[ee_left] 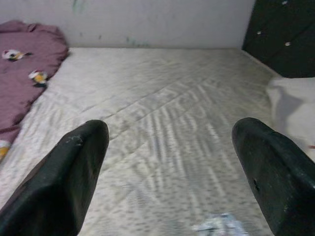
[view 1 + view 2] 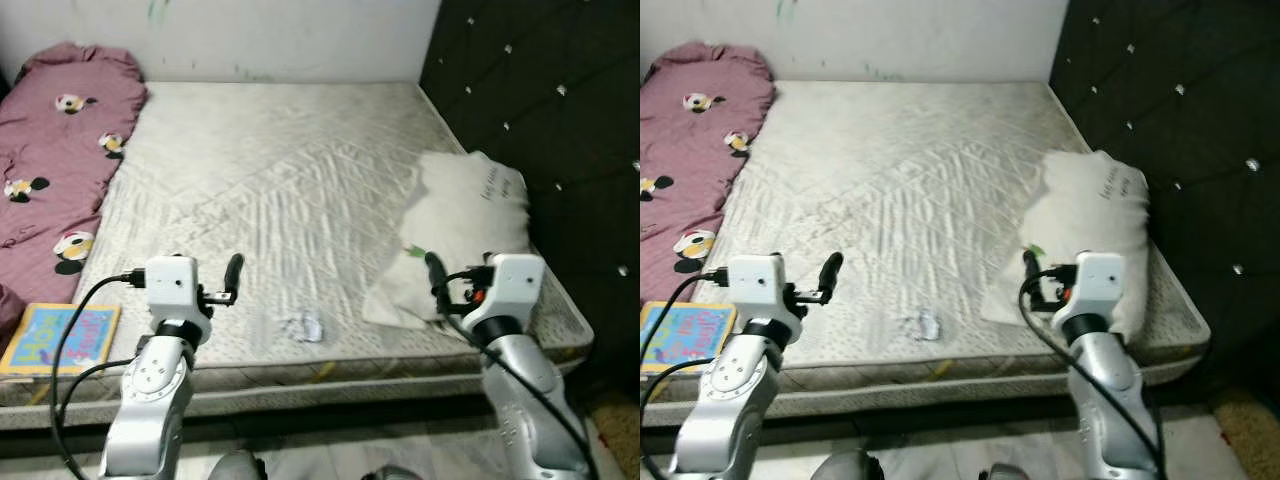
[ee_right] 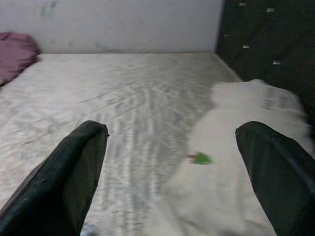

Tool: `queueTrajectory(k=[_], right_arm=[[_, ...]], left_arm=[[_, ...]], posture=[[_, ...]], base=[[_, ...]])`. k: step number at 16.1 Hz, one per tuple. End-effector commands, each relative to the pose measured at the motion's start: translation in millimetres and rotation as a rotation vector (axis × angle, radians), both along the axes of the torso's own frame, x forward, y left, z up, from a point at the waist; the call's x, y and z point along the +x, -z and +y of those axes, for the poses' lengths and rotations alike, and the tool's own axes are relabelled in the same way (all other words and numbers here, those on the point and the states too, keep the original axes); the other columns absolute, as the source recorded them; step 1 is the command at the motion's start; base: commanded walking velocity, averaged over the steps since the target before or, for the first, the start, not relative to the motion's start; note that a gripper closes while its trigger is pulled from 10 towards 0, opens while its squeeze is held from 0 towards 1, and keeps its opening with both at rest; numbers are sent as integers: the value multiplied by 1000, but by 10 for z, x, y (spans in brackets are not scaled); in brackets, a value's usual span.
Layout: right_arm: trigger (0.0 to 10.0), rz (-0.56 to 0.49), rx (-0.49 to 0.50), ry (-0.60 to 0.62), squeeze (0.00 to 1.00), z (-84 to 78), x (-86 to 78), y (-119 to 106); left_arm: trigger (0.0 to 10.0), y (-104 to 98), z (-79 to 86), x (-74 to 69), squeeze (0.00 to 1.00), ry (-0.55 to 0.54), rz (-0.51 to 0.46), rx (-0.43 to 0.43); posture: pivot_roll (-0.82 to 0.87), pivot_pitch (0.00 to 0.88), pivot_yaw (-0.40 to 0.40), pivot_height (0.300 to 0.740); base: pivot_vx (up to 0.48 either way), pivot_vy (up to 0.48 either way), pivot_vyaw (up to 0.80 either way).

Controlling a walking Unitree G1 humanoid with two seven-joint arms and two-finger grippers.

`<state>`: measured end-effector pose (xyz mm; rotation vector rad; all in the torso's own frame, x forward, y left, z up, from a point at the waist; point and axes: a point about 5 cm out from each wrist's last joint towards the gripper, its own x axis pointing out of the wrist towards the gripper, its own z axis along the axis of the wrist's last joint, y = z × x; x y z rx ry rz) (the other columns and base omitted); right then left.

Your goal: Clean up the room

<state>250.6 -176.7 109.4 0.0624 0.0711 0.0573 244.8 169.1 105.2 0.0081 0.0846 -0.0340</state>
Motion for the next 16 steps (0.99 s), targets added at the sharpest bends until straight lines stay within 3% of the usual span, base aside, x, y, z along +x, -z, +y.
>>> queueTrajectory(k=[1, 6, 10, 16], right_arm=[[10000, -3, -1, -1, 0, -18, 11, -15], [10000, -9, 7, 3, 0, -21, 11, -29], [10000, -13, -3, 0, 0, -9, 9, -37], [10000, -11, -12, 4, 0, -5, 10, -42]], left_arm=[[10000, -19, 15, 30, 0, 1, -10, -3], [10000, -41, -2, 35, 0, -3, -20, -12], [10000, -50, 6, 36, 0, -5, -25, 14], [10000, -52, 2, 42, 0, 2, -23, 13]], posture=[[-23, 53, -49, 740], [-25, 60, -48, 740], [-25, 63, -47, 740], [-30, 79, -45, 740]], base=[[0, 480, 0], [0, 480, 0], [0, 0, 0], [0, 0, 658]])
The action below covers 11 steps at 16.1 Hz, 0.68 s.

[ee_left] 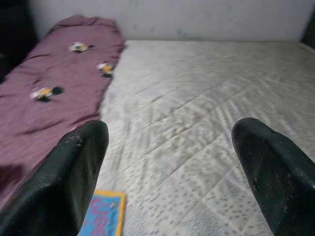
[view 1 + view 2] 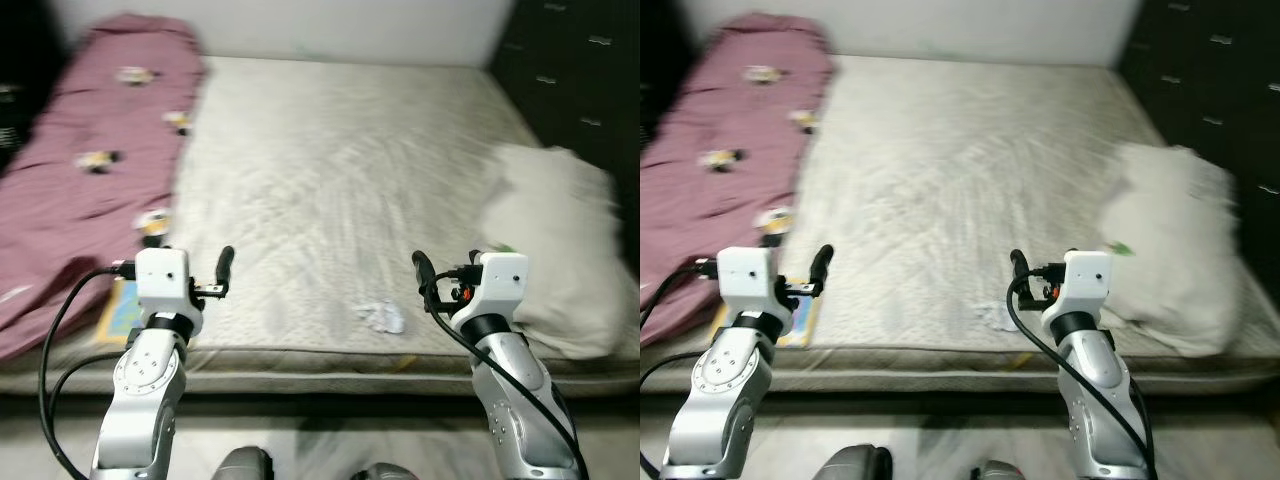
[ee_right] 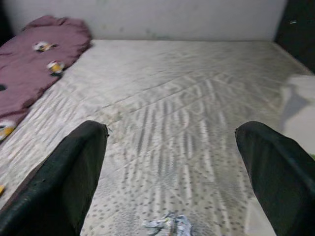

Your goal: Clean up the room

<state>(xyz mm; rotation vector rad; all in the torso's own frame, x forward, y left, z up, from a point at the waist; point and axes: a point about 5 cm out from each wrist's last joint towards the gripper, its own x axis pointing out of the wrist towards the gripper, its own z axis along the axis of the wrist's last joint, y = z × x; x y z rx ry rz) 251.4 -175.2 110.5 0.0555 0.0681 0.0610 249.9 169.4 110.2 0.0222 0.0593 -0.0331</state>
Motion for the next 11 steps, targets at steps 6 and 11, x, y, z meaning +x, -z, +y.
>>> queueTrajectory(k=[6, 11], right_arm=[[10000, -13, 2, 34, 0, -46, -6, -38], [10000, -4, 17, 53, 0, -71, -2, -28]], left_arm=[[10000, 38, 6, -51, 0, -3, 24, -10], [10000, 24, 6, -30, 0, -3, 16, -6]], posture=[[-29, 80, -44, 740], [-27, 79, -44, 740]], base=[[0, 0, 161], [0, 0, 0]])
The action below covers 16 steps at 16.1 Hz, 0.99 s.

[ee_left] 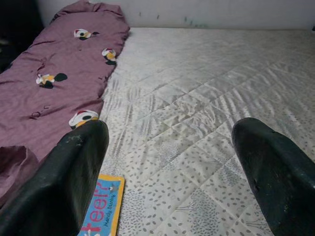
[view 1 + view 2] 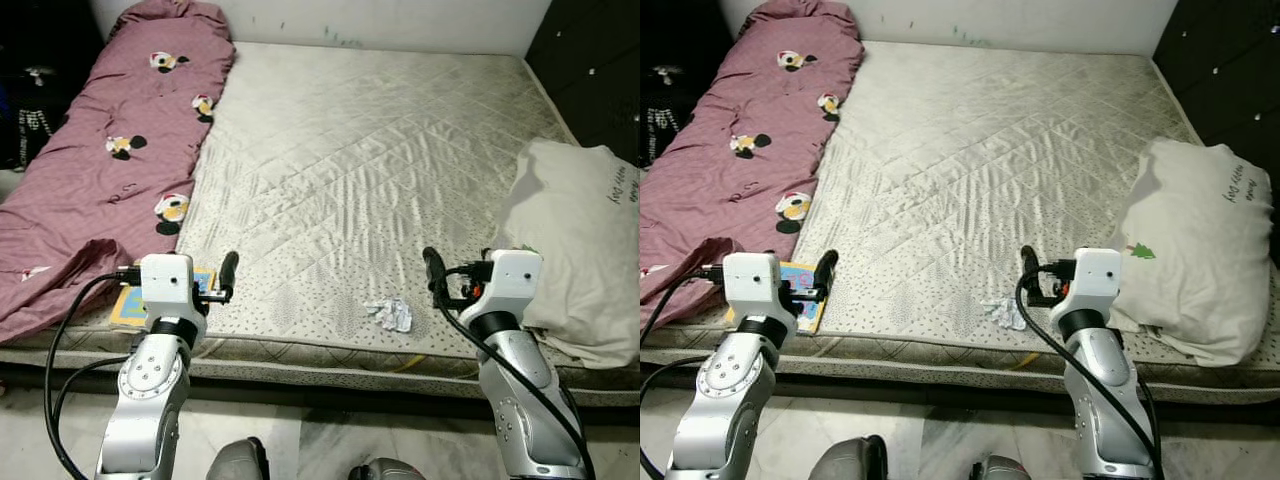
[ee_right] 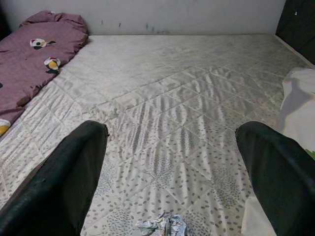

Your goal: Clean up the room

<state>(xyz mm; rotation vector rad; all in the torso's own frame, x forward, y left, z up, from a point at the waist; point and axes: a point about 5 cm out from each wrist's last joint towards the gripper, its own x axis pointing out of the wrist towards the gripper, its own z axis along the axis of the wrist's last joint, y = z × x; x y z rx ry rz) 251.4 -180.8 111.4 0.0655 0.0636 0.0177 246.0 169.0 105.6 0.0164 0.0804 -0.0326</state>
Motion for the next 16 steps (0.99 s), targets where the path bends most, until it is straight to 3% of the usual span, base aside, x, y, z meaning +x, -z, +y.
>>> queueTrajectory(k=[1, 4, 6, 7, 10, 16], right_arm=[[10000, -1, 8, 10, 0, -19, 0, -19], [10000, -5, 11, 17, 0, -27, 6, -23], [10000, -11, 29, 20, 0, -33, 11, -32], [10000, -15, 32, 16, 0, -27, 16, -40], [10000, -15, 32, 15, 0, -21, 18, -41], [10000, -17, 38, 6, 0, -14, 27, -42]], left_arm=[[10000, -21, 9, 10, 0, -3, -5, -1], [10000, -1, 1, -1, 0, -1, 14, -41], [10000, 18, 45, -9, 0, -67, 48, -24], [10000, 8, 38, 6, 0, -28, 33, -54], [10000, -1, 50, 12, 0, -43, 6, -10], [10000, -3, 60, 17, 0, -54, 9, -16]], posture=[[-27, 79, -44, 740], [-23, 76, -47, 740], [-21, 72, -48, 740], [-21, 69, -48, 740], [-23, 68, -47, 740], [-22, 66, -49, 736]], base=[[0, 0, 0], [0, 0, 0], [0, 0, 0], [0, 0, 0], [0, 0, 0], [0, 0, 0]])
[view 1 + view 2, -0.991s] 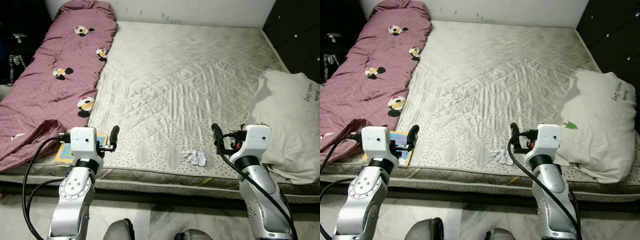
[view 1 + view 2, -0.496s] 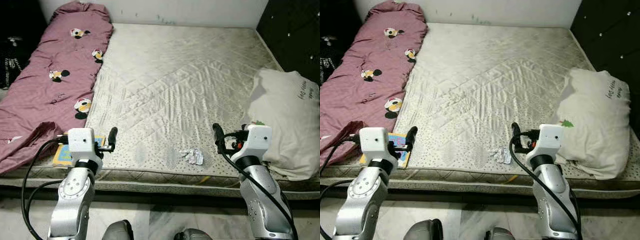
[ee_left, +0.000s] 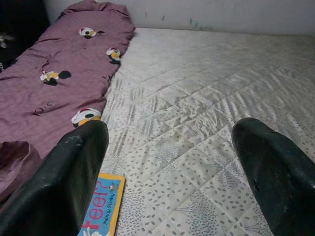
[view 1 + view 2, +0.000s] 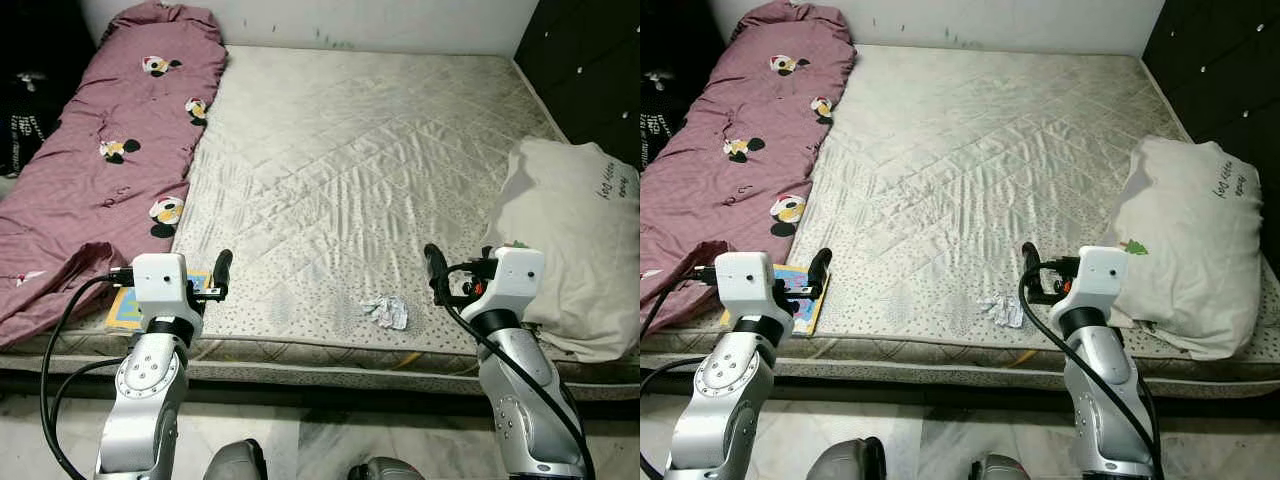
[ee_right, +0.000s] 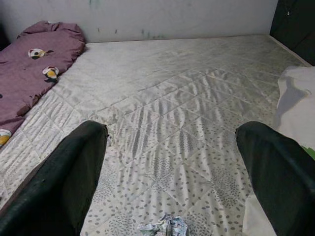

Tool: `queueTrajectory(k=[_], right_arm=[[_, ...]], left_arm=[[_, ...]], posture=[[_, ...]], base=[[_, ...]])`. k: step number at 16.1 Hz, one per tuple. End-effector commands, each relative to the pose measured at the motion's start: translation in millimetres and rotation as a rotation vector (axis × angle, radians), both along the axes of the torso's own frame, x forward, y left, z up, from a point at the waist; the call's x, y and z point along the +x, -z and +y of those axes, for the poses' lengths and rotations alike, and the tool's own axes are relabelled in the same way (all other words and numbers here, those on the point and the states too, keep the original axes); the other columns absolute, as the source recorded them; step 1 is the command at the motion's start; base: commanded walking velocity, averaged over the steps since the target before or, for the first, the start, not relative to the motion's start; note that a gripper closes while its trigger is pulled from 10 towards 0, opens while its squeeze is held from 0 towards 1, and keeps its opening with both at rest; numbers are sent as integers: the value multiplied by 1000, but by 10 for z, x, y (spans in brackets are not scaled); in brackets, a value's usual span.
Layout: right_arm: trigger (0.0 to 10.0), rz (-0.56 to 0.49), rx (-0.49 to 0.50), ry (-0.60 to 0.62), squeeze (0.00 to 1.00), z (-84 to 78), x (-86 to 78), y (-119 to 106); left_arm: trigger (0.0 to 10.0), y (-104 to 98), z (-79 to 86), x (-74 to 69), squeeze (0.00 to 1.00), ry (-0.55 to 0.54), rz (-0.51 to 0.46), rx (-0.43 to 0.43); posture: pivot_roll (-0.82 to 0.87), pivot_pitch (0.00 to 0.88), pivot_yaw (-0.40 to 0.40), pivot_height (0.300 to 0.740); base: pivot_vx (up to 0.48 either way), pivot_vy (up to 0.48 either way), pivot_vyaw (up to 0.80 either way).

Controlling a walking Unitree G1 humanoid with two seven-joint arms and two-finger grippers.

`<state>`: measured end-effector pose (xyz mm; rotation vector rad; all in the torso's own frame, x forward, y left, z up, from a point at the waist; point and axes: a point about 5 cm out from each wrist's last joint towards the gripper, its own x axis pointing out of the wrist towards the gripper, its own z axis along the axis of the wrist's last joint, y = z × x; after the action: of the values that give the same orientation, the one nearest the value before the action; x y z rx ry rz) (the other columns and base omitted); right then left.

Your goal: Clean up the room

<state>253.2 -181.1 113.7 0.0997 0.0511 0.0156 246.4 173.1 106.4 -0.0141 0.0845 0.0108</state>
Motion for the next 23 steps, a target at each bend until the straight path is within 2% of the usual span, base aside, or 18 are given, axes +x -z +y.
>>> queueTrajectory(k=[1, 4, 8, 9, 12, 14, 15, 18, 23], right_arm=[[10000, -5, 5, 1, 0, -9, 10, -19], [10000, -7, 6, -1, 0, -4, 10, -24], [10000, -13, 7, 2, 0, -3, -7, -8], [10000, -8, 2, 6, 0, 6, -15, 21], [10000, -14, -116, -18, 0, 133, -36, 127], [10000, 6, -159, -14, 0, 126, -48, 214], [10000, 16, -103, -46, 0, 142, -40, 238], [10000, 7, -52, -1, 0, 110, 18, 269], [10000, 4, -33, -5, 0, 114, -40, 276]], left_arm=[[10000, 6, 19, 13, 0, -9, 1, 14], [10000, 9, 18, 18, 0, 2, -7, 23], [10000, 70, 38, -15, 0, 23, -16, 19], [10000, 99, 59, -24, 0, 12, -17, 74], [10000, 221, 116, -63, 0, 20, -37, 114], [10000, 300, 154, -87, 0, 31, -45, 142], [10000, 338, 194, -95, 0, 20, -42, 137], [10000, 357, 236, -116, 0, 13, -38, 166], [10000, 288, 188, -90, 0, 21, -57, 167]], posture=[[-22, 66, -49, 728], [-27, 70, -48, 707], [-27, 63, -48, 707], [-23, 49, -47, 707], [-18, 0, -41, 707], [-11, 0, -52, 707], [-2, 0, -52, 707], [7, 0, -38, 707], [14, 35, -47, 707]], base=[[0, 0, 0], [0, 0, 0], [0, 0, 0], [0, 0, 0], [0, 0, 0], [0, 0, 0], [0, 0, 0], [0, 0, 0], [0, 0, 0]])
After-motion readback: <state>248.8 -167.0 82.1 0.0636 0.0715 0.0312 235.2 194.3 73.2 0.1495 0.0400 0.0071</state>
